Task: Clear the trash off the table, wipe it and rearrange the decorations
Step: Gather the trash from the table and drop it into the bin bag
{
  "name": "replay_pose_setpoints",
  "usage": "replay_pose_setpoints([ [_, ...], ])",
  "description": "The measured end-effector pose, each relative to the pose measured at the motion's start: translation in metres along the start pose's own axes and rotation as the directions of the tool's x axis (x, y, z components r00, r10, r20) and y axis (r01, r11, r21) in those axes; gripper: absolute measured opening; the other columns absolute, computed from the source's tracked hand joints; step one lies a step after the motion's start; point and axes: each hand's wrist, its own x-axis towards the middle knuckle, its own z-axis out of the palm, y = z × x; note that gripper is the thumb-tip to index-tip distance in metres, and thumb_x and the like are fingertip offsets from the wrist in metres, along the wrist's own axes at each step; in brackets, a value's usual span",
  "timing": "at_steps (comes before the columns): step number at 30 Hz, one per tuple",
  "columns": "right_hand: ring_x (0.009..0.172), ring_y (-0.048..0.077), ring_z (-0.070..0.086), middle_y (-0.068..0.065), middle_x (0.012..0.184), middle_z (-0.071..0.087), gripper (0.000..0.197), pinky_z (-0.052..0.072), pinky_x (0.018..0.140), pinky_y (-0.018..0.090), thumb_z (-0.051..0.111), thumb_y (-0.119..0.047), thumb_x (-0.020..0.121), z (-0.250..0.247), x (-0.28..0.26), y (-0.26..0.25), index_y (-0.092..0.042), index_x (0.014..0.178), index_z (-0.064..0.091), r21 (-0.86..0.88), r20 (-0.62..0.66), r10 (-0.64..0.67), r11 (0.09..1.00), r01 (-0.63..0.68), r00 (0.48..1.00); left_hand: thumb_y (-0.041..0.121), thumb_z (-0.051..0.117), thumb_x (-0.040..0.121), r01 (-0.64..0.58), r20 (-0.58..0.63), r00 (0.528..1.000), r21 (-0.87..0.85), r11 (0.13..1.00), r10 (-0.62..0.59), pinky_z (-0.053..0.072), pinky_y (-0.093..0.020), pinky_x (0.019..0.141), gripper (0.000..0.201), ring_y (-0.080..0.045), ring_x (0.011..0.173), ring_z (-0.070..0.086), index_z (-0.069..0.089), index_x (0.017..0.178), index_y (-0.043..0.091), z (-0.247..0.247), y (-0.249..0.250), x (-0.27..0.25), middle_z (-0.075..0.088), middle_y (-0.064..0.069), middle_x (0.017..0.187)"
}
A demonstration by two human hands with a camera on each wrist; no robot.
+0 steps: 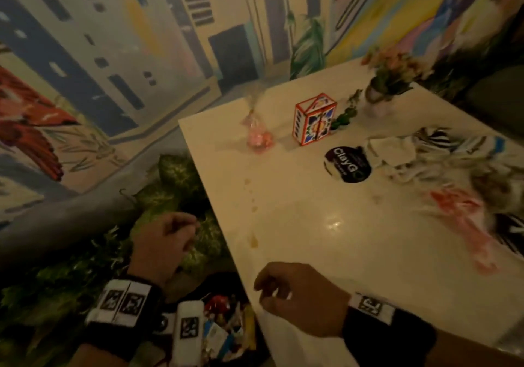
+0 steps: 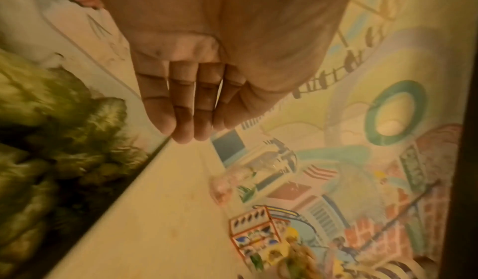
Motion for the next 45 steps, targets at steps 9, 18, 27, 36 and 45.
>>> replay_pose_setpoints([
  [9, 0.071, 0.015, 0.065, -0.006, 0.084, 0.068, 0.008, 0.048, 0.059, 0.018, 0.067, -0.022, 0.083, -0.2, -0.069, 0.111, -0.027, 0.088, 0.065, -0.128, -0.188, 0.017, 0.991, -0.042, 0.982, -0.001, 0.061, 0.085, -0.025, 0.122, 0.992, 0.1, 0.995, 0.012, 0.053, -0.034, 0.062, 0.014, -0.029, 0.075, 0.066, 0.066, 0.082, 0.012, 0.182, 0.078, 0.0, 0.07, -0.015, 0.083],
  [18, 0.075, 0.008, 0.059, -0.01, 0.085, 0.065, 0.012, 0.047, 0.065, 0.017, 0.071, -0.021, 0.08, -0.331, -0.127, 0.166, -0.027, 0.087, 0.063, -0.252, -0.426, 0.104, 0.94, -0.228, 0.899, 0.016, 0.068, 0.083, -0.062, 0.297, 0.954, 0.348, 0.935, -0.048, 0.054, -0.038, 0.08, 0.02, -0.021, 0.08, 0.061, 0.06, 0.101, 0.023, 0.299, 0.119, -0.003, 0.063, 0.0, 0.105],
  [27, 0.112, 0.02, 0.052, 0.001, 0.127, 0.052, 0.055, 0.046, 0.094, 0.035, 0.077, -0.035, 0.072, -0.365, -0.154, 0.194, -0.025, 0.122, 0.056, -0.404, -0.452, 0.291, 0.776, -0.484, 0.843, 0.032, 0.066, 0.084, -0.32, 0.43, 0.9, 0.543, 0.776, 0.071, 0.025, -0.035, 0.115, 0.075, -0.022, 0.142, 0.026, 0.026, 0.147, 0.021, 0.366, 0.157, 0.031, 0.026, -0.002, 0.154],
  [36, 0.143, 0.031, -0.001, 0.0, 0.155, -0.013, 0.141, 0.021, 0.115, 0.047, 0.077, -0.073, 0.037, -0.368, -0.171, 0.238, -0.043, 0.145, -0.007, -0.514, -0.369, 0.519, 0.576, -0.635, 0.771, 0.044, 0.086, 0.057, -0.361, 0.487, 0.873, 0.635, 0.683, 0.008, 0.024, -0.061, 0.111, 0.13, -0.034, 0.146, -0.002, -0.011, 0.144, 0.047, 0.42, 0.18, 0.058, -0.017, -0.001, 0.158],
  [45, 0.144, 0.033, 0.008, 0.001, 0.155, -0.005, 0.119, 0.026, 0.113, 0.047, 0.081, -0.055, 0.055, -0.35, -0.131, 0.272, -0.05, 0.142, 0.001, -0.402, -0.323, 0.38, 0.774, -0.489, 0.867, 0.059, 0.083, 0.051, -0.284, 0.468, 0.875, 0.704, 0.651, -0.124, 0.019, -0.072, 0.105, 0.124, -0.044, 0.142, -0.017, -0.01, 0.134, 0.063, 0.47, 0.182, 0.073, -0.037, 0.004, 0.15],
])
